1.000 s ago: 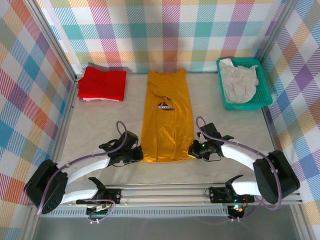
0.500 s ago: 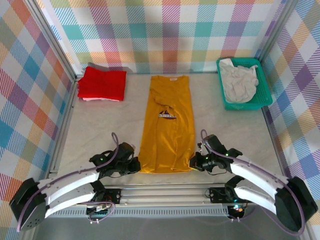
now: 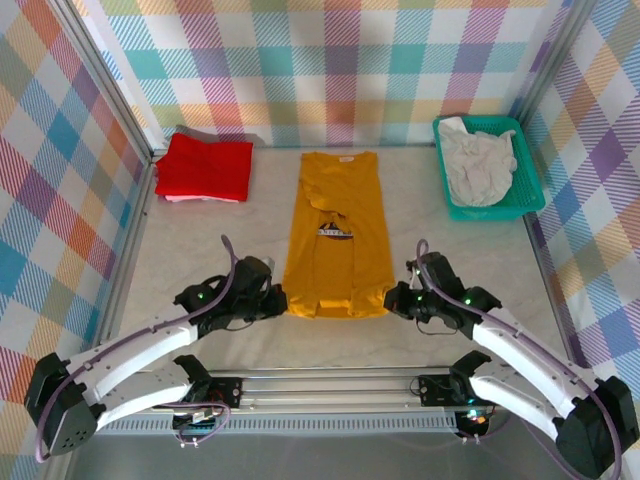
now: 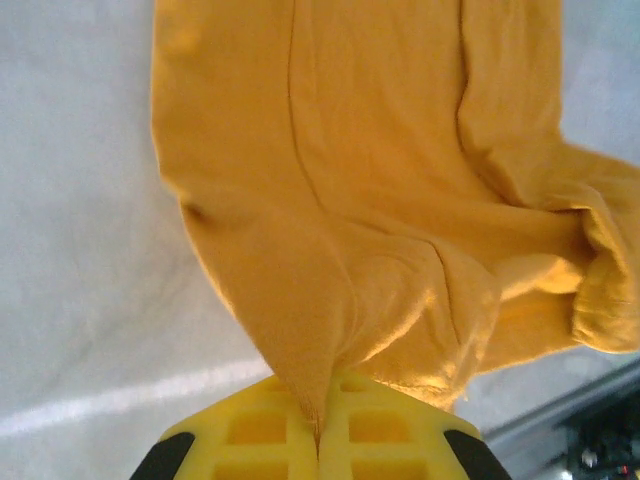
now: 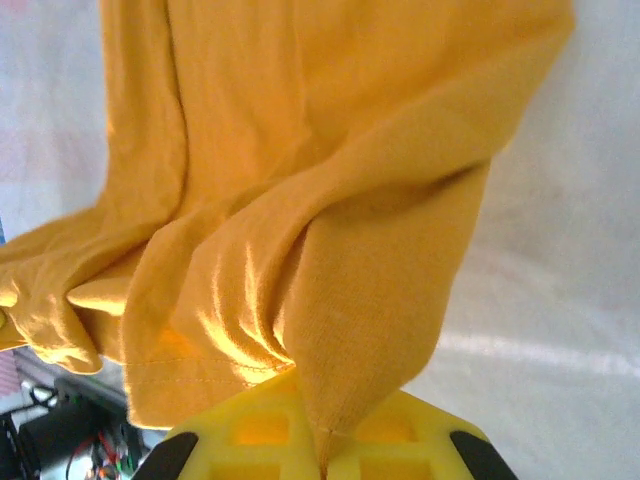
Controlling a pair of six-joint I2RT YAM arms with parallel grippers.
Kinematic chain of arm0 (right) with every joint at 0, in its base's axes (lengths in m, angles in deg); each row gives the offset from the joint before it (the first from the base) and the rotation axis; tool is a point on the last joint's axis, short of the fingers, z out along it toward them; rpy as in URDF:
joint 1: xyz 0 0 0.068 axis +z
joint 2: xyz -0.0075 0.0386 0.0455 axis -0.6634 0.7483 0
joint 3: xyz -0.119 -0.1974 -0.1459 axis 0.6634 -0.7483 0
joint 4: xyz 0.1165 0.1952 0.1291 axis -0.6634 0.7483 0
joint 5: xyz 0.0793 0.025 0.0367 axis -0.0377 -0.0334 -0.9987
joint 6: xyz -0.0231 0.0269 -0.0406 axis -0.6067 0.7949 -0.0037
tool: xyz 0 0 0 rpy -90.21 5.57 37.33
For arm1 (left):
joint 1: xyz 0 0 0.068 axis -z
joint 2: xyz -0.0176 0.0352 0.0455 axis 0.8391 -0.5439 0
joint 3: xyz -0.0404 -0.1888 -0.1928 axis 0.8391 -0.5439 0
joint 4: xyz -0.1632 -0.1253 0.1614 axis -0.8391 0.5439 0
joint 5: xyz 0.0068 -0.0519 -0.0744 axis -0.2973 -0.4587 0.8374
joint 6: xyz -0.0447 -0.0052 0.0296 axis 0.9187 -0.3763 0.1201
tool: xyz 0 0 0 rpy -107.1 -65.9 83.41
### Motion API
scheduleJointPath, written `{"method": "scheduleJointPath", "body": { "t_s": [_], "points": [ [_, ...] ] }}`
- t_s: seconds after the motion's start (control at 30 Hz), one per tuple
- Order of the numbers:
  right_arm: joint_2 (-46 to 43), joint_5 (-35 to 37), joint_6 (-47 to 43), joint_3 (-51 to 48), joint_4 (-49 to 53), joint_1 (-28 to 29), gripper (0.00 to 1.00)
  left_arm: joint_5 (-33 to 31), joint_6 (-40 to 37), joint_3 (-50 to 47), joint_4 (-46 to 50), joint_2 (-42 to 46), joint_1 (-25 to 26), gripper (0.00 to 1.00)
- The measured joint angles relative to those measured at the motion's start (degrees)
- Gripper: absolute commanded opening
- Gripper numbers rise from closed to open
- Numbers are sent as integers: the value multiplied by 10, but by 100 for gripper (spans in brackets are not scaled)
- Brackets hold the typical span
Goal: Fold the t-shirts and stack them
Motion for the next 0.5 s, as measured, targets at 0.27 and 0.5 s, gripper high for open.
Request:
{"method": "scheduleJointPath", "body": {
  "t_s": [0.27, 0.5],
  "points": [
    [124, 4, -71, 96, -27, -68, 0, 0, -81, 56, -64, -98, -86, 0],
    [245, 10, -112, 161, -75, -95, 0, 3, -139, 106, -150, -202, -134, 0]
  ]
}}
